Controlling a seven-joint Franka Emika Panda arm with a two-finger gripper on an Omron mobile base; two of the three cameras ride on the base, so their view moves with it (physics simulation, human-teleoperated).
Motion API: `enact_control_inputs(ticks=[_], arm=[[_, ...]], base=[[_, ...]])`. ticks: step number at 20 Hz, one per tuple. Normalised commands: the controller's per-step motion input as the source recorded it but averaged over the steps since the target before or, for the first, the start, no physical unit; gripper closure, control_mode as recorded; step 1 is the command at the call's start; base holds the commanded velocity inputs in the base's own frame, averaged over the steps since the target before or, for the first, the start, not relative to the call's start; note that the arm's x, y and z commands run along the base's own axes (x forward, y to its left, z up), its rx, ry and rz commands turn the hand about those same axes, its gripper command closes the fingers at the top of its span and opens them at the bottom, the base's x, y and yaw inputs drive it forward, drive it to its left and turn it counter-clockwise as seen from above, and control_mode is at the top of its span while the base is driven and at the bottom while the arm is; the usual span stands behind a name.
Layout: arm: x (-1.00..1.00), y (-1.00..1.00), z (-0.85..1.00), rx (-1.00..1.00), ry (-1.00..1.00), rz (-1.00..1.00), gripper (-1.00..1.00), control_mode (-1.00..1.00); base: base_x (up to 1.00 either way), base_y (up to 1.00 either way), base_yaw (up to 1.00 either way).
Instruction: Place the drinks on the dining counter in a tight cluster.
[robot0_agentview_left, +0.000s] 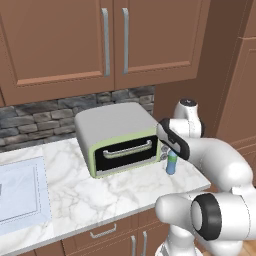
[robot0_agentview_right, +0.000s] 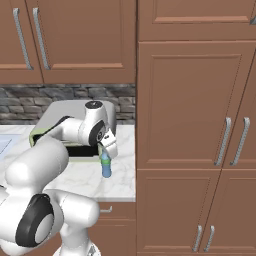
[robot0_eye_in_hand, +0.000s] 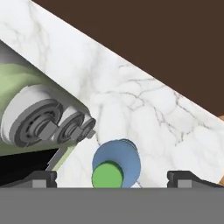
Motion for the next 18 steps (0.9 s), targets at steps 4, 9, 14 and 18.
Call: enact_control_inputs(ticks=[4, 9, 14, 18], arm=[[0.08, 0.00, -0.24, 0.00, 0.00, 0.00, -1.00, -1.00], [0.02, 0.00, -0.24, 0.00, 0.00, 0.00, -1.00, -1.00], [0.00, 0.00, -0.10, 0.00, 0.01, 0.00, -1.00, -1.00], [0.09, 0.00, -0.04, 0.00, 0.00, 0.00, -1.00, -1.00]], base=[[0.00, 0.00, 0.00], [0.00, 0.00, 0.00], [0.00, 0.00, 0.00], [0.00, 0.00, 0.00]])
